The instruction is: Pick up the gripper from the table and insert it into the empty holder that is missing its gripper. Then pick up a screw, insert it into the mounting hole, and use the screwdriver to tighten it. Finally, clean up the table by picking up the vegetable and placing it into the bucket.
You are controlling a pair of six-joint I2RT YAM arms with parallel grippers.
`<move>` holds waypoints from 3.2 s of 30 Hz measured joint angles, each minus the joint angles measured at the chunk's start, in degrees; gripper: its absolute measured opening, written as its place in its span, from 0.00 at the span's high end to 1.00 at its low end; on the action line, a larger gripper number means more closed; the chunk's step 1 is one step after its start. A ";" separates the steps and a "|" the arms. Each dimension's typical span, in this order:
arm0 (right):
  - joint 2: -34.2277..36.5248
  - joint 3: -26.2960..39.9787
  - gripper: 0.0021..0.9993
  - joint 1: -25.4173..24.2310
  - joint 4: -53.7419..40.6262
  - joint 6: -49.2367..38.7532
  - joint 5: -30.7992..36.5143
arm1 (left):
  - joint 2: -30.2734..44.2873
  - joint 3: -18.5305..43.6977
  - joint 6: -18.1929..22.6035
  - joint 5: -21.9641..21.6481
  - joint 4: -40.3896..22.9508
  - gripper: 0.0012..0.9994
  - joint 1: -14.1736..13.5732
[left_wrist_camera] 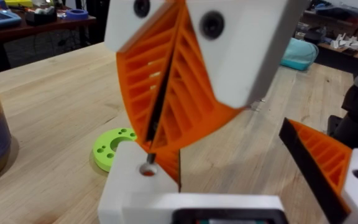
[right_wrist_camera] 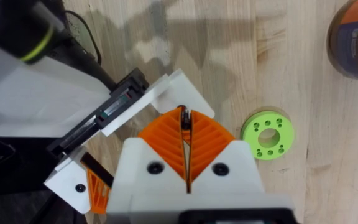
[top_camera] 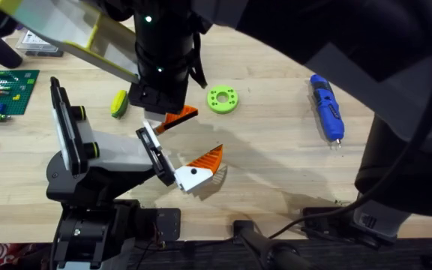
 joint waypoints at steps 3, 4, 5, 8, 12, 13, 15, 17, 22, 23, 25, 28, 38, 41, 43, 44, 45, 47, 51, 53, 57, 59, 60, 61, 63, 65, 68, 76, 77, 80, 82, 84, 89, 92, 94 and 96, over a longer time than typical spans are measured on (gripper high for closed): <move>0.00 0.00 0.99 0.00 -0.34 0.02 0.00 | 0.00 0.00 -0.11 0.00 0.06 0.01 0.00; 0.00 0.00 0.99 0.00 -0.55 0.02 0.00 | 0.00 0.00 -0.20 0.00 0.06 0.01 0.00; 0.00 0.00 0.99 0.00 -0.66 0.02 0.00 | 0.00 0.00 -0.24 0.00 0.06 0.01 0.00; 0.00 0.00 0.99 0.00 -0.70 0.02 0.00 | 0.00 0.00 -0.27 0.00 0.06 0.01 0.00; -0.01 0.00 0.99 0.00 -0.71 0.02 0.00 | 0.00 0.00 -0.27 0.00 0.06 0.01 0.00; 0.00 0.00 0.99 0.00 -0.70 0.02 0.00 | 0.00 0.00 -0.27 0.00 0.06 0.01 0.00; -0.01 0.00 0.99 0.00 -0.69 0.02 0.00 | 0.00 0.00 -0.27 0.00 0.06 0.01 0.00; -0.02 0.00 0.99 0.00 -0.67 0.02 0.00 | 0.00 0.00 -0.27 0.00 0.06 0.01 0.00; -0.02 0.00 0.99 0.00 -0.76 0.02 0.00 | 0.00 0.00 -0.27 0.00 0.06 0.01 0.00; -0.02 0.00 0.99 0.00 -0.82 0.02 0.00 | 0.00 0.00 -0.27 0.00 0.06 0.01 0.00; -0.02 0.03 0.99 0.00 -1.07 0.02 0.00 | 0.00 0.00 -0.27 0.00 0.06 0.01 0.00; -0.01 0.39 0.99 0.00 -1.61 0.03 0.00 | 0.00 0.00 -0.25 0.00 0.08 0.01 0.00; 0.00 2.40 0.99 0.00 -2.18 0.03 -0.01 | 0.00 0.00 -0.25 0.00 0.08 0.01 0.00; -0.02 2.40 0.99 0.00 -2.18 0.02 -0.25 | 0.00 0.00 -0.25 0.00 0.08 0.01 0.00; -0.02 2.40 0.99 0.00 -2.18 0.02 -0.29 | 0.00 0.00 -0.25 0.00 0.08 0.01 0.00; -0.02 2.40 0.99 0.00 -2.18 0.02 -0.33 | 0.00 0.00 -0.25 0.00 0.08 0.01 0.00; -0.01 2.40 0.99 0.00 -2.18 0.02 -0.40 | 0.00 0.00 -0.25 0.00 0.08 0.01 0.00; -0.01 2.40 0.99 0.00 -2.18 0.02 -0.46 | 0.00 0.00 -0.25 0.00 0.08 0.01 0.00; -0.01 2.40 0.99 0.00 -2.18 0.00 -0.48 | 0.00 0.00 -0.25 0.00 0.08 0.01 0.00; -0.01 2.40 0.99 0.00 -2.18 0.00 -0.49 | 0.00 0.00 -0.25 0.00 0.08 0.01 0.00; -0.02 2.40 0.99 0.00 -2.23 0.01 -0.64 | 0.00 0.00 -0.25 0.00 0.08 0.01 0.00; -0.01 2.42 0.99 0.00 -2.21 0.00 -0.66 | 0.00 0.00 -0.25 0.00 0.08 0.01 0.00; -0.01 2.40 0.99 0.00 -2.22 0.00 -0.66 | 0.00 0.00 -0.25 0.00 0.08 0.01 0.00; -0.02 2.40 0.99 0.00 -2.20 0.00 -0.66 | 0.00 0.00 -0.25 0.00 0.08 0.01 0.00; -0.01 2.40 0.99 0.00 -2.23 0.00 -0.66 | 0.00 0.00 -0.25 0.00 0.08 0.01 0.00; -0.02 2.40 0.99 0.00 -2.25 0.00 -0.66 | 0.00 0.00 -0.25 0.00 0.08 0.01 0.00; -0.02 2.40 0.99 0.00 -2.34 -0.01 -0.66 | 0.00 0.00 -0.25 0.00 0.08 0.01 0.00; -0.02 2.40 0.99 0.00 -2.36 0.00 -0.66 | 0.00 0.00 -0.25 0.00 0.08 0.01 0.00; -0.01 2.40 0.99 0.00 -2.36 -0.01 -0.66 | 0.00 0.00 -0.25 0.00 0.08 0.01 0.00; -0.01 2.40 0.99 0.00 -2.36 -0.02 -0.66 | 0.00 0.00 -0.25 0.00 0.08 0.01 0.00; -0.01 2.40 0.99 0.00 -2.36 -0.01 -0.66 | 0.00 0.00 -0.25 0.00 0.08 0.01 0.00; -0.02 2.40 0.99 0.00 -2.36 -0.02 -0.66 | 0.00 0.00 -0.25 0.00 0.08 0.01 0.00; 0.00 2.40 0.99 0.00 -2.36 -0.02 -0.68 | 0.00 0.00 -0.25 0.00 0.08 0.01 0.00; 0.00 2.40 0.99 0.00 -2.36 0.00 -0.68 | 0.00 0.00 -0.25 0.00 0.08 0.01 0.00; 0.00 2.40 0.99 0.00 -2.36 0.00 -0.68 | 0.00 0.00 -0.25 0.00 0.08 0.01 0.00; 0.00 2.40 0.99 0.00 -2.34 0.00 -0.68 | 0.00 0.00 -0.25 0.00 0.08 0.01 0.00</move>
